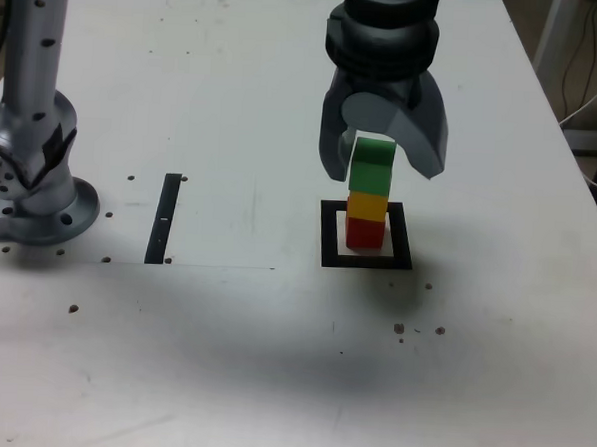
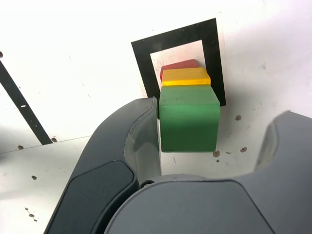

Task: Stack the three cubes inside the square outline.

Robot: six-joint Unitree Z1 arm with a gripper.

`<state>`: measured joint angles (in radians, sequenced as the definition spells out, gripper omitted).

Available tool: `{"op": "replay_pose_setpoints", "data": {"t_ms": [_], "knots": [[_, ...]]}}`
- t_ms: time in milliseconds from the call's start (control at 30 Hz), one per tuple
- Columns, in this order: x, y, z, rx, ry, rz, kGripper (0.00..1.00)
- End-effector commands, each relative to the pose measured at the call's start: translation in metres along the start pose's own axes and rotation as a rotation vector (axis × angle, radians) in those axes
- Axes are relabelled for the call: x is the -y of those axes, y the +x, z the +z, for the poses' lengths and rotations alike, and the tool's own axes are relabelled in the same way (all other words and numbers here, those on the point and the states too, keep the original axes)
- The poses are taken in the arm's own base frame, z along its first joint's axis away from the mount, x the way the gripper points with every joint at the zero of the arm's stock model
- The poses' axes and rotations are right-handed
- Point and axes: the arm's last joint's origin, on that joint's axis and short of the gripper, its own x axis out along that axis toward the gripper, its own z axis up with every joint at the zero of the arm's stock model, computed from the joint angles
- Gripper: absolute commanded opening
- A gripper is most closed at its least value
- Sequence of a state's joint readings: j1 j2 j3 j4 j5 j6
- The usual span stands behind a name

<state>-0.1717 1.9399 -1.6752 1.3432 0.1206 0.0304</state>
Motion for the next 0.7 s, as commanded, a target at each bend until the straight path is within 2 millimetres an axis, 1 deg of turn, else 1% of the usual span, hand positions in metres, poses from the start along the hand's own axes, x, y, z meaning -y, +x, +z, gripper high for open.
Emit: {"op": "replay_pose_setpoints", "data": {"t_ms": [0,133,267,433,567,667], "knots": [[-0.001,-0.008,-0.004,0.027,-0.004,-0.003,0.99],[-0.002,-0.022,-0.019,0.064,-0.008,-0.003,1.0],[-0.004,-0.036,-0.041,0.101,-0.013,0.0,1.0],[-0.009,-0.049,-0.07,0.132,-0.031,0.004,1.0],[-0.013,-0.053,-0.095,0.142,-0.046,0.003,1.0],[-0.016,-0.05,-0.113,0.134,-0.051,-0.005,1.0]]}}
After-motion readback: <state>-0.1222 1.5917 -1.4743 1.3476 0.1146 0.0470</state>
